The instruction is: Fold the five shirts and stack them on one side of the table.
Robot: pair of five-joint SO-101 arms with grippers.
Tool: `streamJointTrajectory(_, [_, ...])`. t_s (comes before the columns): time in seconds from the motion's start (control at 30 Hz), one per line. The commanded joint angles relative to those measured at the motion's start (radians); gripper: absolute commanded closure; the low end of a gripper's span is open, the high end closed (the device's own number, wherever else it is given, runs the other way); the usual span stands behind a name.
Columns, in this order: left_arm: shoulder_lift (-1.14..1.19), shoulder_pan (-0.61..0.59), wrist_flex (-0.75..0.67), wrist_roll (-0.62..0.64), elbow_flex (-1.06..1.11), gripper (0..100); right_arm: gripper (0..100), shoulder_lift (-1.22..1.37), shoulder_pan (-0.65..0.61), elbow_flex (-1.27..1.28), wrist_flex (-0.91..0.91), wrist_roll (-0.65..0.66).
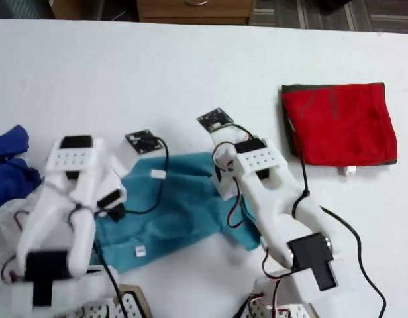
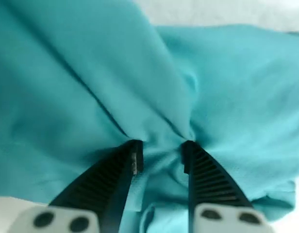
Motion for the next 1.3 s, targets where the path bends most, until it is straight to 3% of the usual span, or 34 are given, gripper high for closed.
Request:
streamJointTrajectory(0.0, [0.195,0.002,-0.032,0.051,-0.12,82,85.0,0.028,-0.004,-0.025,-0.041,-0.009])
streamJointTrajectory(0.27, [0.572,-0.006,0.069,0.103,-0.553,82,85.0,0.174,-0.002,-0.121,-0.16,-0.009])
streamJointTrajectory(0.53, [0.928,0.0,0.249,0.241,-1.234,82,85.0,0.487,0.082,-0.586,-0.021,-0.009])
streamJointTrajectory(0.73, [1.154,0.008,0.448,0.264,-1.741,82,85.0,0.661,0.142,-0.904,0.162,-0.009])
streamJointTrajectory(1.1, [1.178,0.034,0.446,0.264,-1.71,82,85.0,0.69,0.134,-1.045,0.269,-0.008])
streamJointTrajectory(1.27, [1.039,0.034,0.446,0.265,-1.635,82,85.0,0.661,0.134,-1.057,0.305,-0.008])
